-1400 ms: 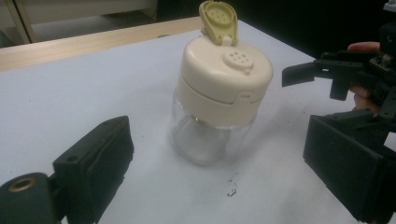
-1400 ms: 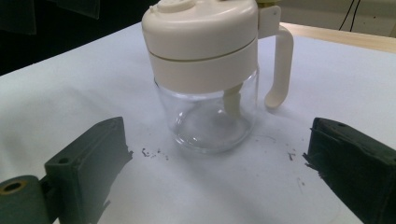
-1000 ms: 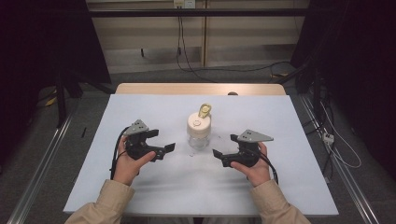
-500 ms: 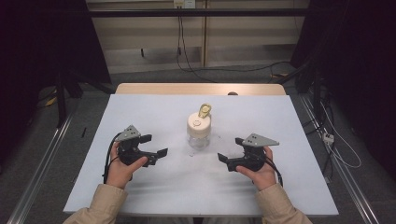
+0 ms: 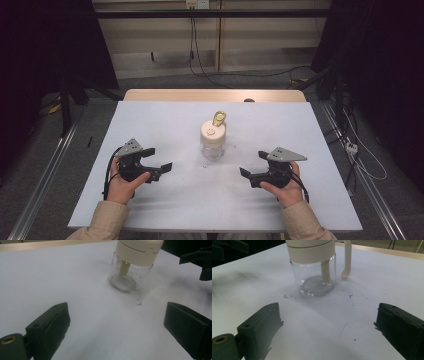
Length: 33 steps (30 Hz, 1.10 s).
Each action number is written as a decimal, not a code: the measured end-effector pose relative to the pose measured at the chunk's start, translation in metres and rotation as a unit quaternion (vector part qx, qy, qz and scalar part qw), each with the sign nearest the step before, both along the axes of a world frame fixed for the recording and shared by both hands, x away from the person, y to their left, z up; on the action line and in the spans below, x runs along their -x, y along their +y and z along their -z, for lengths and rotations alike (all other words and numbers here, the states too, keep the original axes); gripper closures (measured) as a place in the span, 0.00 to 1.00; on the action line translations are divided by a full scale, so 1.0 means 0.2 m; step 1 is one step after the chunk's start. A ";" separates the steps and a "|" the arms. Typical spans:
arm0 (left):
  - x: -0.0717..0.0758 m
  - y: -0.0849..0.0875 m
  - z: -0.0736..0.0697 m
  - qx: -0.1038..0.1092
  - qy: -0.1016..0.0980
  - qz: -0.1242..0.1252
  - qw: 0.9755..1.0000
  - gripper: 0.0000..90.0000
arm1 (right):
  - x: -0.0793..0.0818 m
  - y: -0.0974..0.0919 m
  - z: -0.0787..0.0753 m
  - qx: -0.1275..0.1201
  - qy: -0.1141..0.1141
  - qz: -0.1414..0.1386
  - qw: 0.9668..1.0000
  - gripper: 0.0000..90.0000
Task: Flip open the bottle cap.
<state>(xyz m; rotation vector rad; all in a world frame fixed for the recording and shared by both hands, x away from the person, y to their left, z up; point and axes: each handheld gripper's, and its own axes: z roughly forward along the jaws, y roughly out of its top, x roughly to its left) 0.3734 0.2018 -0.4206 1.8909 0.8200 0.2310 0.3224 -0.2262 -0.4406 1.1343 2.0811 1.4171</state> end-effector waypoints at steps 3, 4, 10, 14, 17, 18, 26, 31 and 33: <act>0.00 0.01 -0.01 0.002 -0.001 -0.001 1.000 0.07 | 0.02 -0.02 0.00 0.004 -0.001 0.001 1.000 0.06; 0.01 0.02 -0.01 0.002 -0.002 -0.003 1.000 0.07 | 0.02 -0.02 0.00 0.005 -0.002 0.001 1.000 0.07; 0.01 0.04 0.01 0.001 0.001 -0.003 1.000 0.07 | 0.05 -0.06 0.01 0.010 -0.004 0.006 1.000 0.07; 0.02 0.06 0.01 -0.001 0.003 -0.005 1.000 0.07 | 0.06 -0.08 0.01 0.006 -0.004 0.009 1.000 0.07; 0.02 0.07 0.01 0.000 -0.001 -0.007 1.000 0.07 | 0.07 -0.10 0.01 0.005 -0.004 0.012 1.000 0.07; 0.03 0.07 0.01 0.005 0.001 -0.009 1.000 0.07 | 0.08 -0.10 0.01 0.005 -0.005 0.012 1.000 0.07; 0.04 0.10 0.03 -0.003 0.007 -0.010 1.000 0.07 | 0.11 -0.14 0.02 0.011 -0.004 0.013 1.000 0.07; 0.05 0.11 0.03 -0.002 0.010 -0.011 1.000 0.07 | 0.13 -0.16 0.01 0.013 -0.010 0.015 1.000 0.07; 0.05 0.12 0.04 -0.003 0.009 -0.012 1.000 0.07 | 0.14 -0.17 0.01 0.012 -0.009 0.016 1.000 0.07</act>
